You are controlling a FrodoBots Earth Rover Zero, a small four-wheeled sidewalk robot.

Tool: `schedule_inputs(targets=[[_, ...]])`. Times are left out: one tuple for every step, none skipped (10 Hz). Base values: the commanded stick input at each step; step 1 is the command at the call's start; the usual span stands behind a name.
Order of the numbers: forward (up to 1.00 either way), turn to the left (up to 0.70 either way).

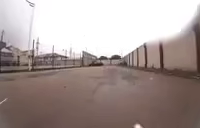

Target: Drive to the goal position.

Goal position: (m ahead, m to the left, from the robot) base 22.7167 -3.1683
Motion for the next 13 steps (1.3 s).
schedule_inputs(targets=[[0.70,0.02],[0.70,0.02],[0.70,0.02],[0.70,0.02],[0.70,0.02],[0.70,0.02],[0.70,0.02],[0.70,0.02],[0.70,0.02],[0.70,0.02],[0.70,0.02],[0.70,0.02],[0.70,0.02]])
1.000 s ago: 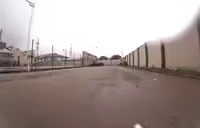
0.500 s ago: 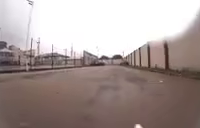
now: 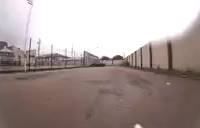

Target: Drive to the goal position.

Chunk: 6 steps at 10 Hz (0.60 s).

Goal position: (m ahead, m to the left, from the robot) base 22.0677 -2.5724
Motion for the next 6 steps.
schedule_inputs(targets=[[0.70,0.02],[0.70,0.02],[0.70,0.02],[0.70,0.02],[0.70,0.02],[0.70,0.02]])
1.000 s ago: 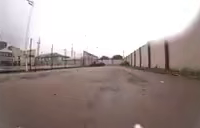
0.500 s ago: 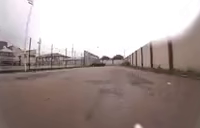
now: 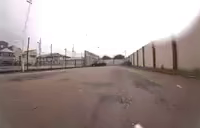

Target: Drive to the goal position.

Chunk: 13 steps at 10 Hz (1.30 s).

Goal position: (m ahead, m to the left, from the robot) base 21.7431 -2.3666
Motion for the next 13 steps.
schedule_inputs(targets=[[0.70,-0.08],[0.70,-0.22],[0.70,-0.33],[0.70,-0.33],[0.70,-0.33],[0.70,-0.33],[0.70,-0.33],[0.70,-0.33],[0.70,-0.06],[0.70,0.03],[0.70,0.03],[0.70,0.03],[0.70,0.03]])
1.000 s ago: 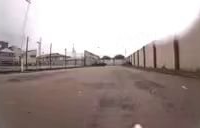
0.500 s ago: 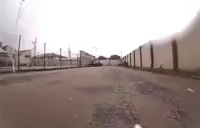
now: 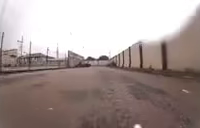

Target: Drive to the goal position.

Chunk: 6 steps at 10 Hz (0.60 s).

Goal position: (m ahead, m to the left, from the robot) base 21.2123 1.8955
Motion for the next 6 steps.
schedule_inputs(targets=[[0.70,0.03],[0.70,0.03],[0.70,0.03],[0.70,0.03],[0.70,0.03],[0.70,0.03]])
